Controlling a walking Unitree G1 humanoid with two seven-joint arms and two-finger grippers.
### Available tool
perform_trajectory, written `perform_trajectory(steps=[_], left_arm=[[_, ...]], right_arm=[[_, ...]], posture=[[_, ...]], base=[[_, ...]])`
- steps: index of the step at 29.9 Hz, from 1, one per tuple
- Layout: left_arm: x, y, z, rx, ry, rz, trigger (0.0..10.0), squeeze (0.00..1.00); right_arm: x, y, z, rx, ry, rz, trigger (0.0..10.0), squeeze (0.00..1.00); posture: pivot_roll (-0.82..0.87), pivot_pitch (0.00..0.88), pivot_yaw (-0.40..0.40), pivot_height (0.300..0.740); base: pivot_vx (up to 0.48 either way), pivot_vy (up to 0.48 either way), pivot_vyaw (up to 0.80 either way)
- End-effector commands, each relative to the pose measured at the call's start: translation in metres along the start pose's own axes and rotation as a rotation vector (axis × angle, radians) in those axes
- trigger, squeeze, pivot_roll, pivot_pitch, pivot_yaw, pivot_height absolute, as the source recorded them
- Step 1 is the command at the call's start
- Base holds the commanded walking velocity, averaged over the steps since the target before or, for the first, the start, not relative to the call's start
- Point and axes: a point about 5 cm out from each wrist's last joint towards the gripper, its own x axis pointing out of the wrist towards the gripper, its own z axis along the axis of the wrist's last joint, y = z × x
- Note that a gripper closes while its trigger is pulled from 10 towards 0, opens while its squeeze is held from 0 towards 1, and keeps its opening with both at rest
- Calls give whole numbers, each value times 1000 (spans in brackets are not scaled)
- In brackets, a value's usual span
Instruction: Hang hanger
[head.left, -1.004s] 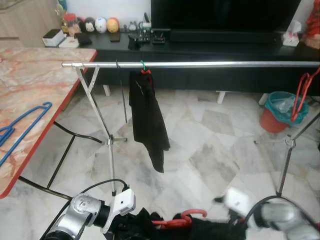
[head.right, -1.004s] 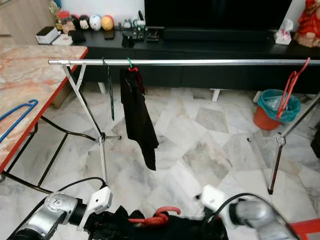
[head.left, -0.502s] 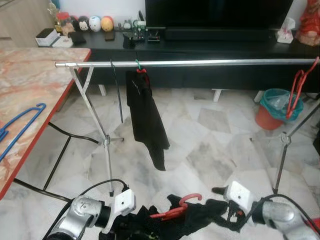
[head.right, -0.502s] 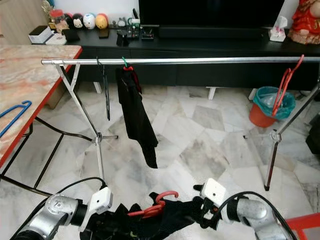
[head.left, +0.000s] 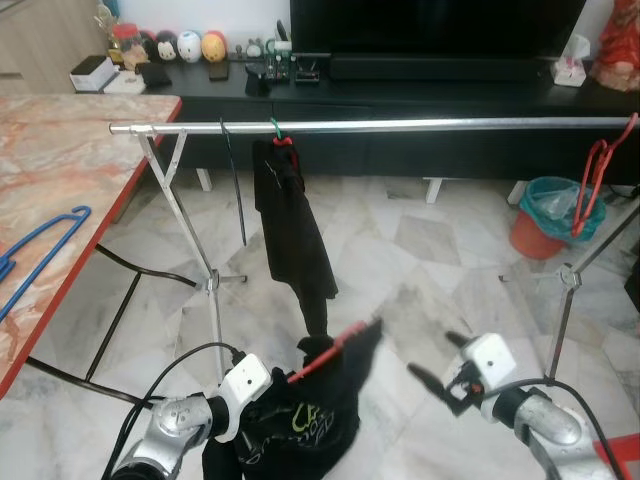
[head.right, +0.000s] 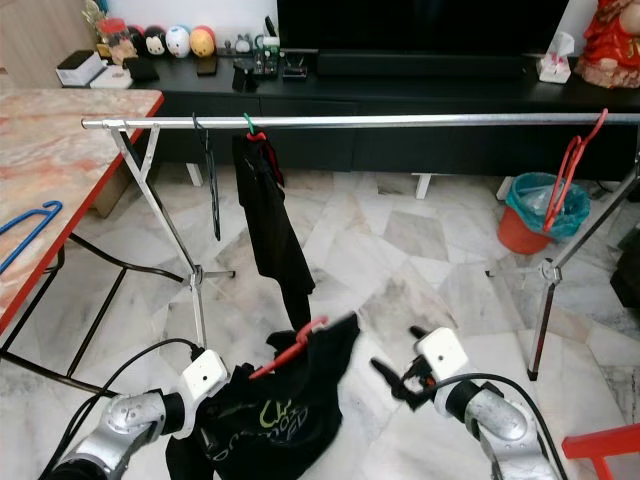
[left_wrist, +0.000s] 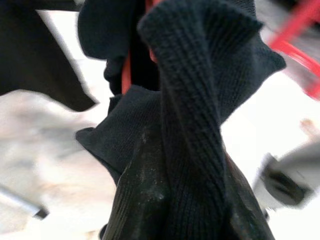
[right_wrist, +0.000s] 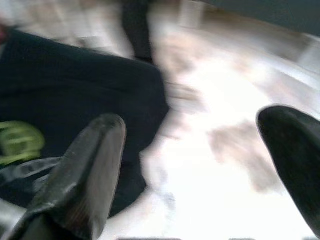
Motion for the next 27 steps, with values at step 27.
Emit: perform_trajectory(steps=[27], left_arm=[[-11,13,-17,-195,-64,405,10000,0]], right_arm=[[-41,66,-121,523,462,-488,10000,0]], posture=[[-15,0,6,740]], base=[[0,0,0]])
